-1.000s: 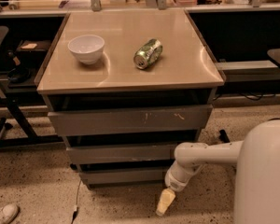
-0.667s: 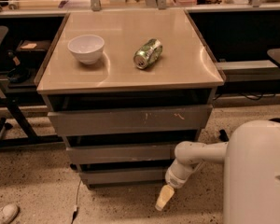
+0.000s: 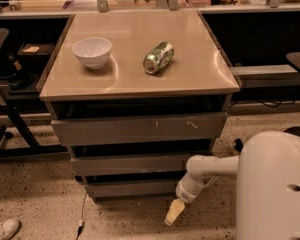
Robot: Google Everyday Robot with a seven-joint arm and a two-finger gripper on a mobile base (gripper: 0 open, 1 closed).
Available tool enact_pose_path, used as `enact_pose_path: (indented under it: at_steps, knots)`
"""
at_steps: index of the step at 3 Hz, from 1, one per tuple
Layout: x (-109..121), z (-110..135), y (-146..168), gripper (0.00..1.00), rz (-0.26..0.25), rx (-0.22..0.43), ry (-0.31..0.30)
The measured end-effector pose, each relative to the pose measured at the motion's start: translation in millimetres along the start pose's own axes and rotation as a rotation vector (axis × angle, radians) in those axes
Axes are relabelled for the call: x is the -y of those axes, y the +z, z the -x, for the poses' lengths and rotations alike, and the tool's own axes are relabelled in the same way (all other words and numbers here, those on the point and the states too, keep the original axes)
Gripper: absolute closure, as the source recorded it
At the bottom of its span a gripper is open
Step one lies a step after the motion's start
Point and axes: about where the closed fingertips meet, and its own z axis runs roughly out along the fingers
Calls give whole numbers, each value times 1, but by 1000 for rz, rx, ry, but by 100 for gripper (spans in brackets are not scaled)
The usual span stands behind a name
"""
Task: Open bottom drawer
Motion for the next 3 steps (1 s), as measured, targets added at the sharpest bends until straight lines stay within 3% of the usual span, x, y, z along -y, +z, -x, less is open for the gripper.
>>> enact_pose_path:
  at_steps: [3]
  knots:
    - [83, 9, 59, 0, -162, 59, 72]
